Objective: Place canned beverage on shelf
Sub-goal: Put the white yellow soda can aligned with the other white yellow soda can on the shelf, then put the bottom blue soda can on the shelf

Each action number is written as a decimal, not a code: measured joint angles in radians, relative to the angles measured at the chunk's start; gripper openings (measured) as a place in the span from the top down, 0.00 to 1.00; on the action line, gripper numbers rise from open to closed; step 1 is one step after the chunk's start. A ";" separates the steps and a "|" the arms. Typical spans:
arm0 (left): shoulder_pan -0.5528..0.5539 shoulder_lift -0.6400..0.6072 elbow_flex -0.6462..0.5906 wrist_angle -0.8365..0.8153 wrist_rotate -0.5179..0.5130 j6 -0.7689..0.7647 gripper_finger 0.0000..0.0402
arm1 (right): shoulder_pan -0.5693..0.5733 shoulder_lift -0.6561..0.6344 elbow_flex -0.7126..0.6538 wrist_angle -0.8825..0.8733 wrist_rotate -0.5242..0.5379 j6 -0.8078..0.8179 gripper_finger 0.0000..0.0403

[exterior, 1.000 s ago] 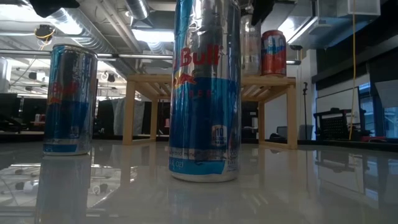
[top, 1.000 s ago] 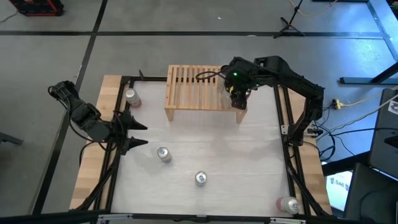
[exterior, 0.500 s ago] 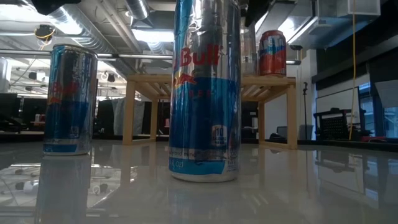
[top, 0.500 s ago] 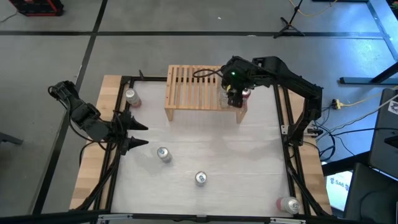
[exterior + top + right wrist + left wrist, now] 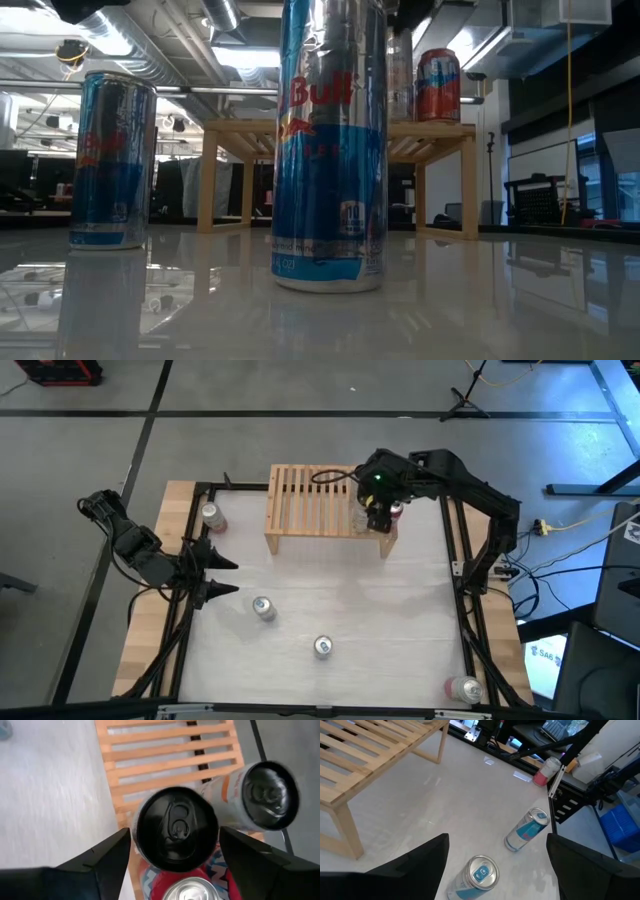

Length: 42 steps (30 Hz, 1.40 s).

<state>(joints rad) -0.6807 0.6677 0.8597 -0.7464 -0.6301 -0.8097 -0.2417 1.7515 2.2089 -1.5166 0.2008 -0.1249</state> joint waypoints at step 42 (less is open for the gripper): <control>0.000 0.152 0.000 0.166 0.213 -0.047 0.19 | 0.742 0.240 0.136 0.252 -0.047 0.598 0.27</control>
<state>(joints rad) -0.6808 0.8201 0.8597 -0.5799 -0.4171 -0.8571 0.5006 1.9919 2.3447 -1.2643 0.1536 0.4728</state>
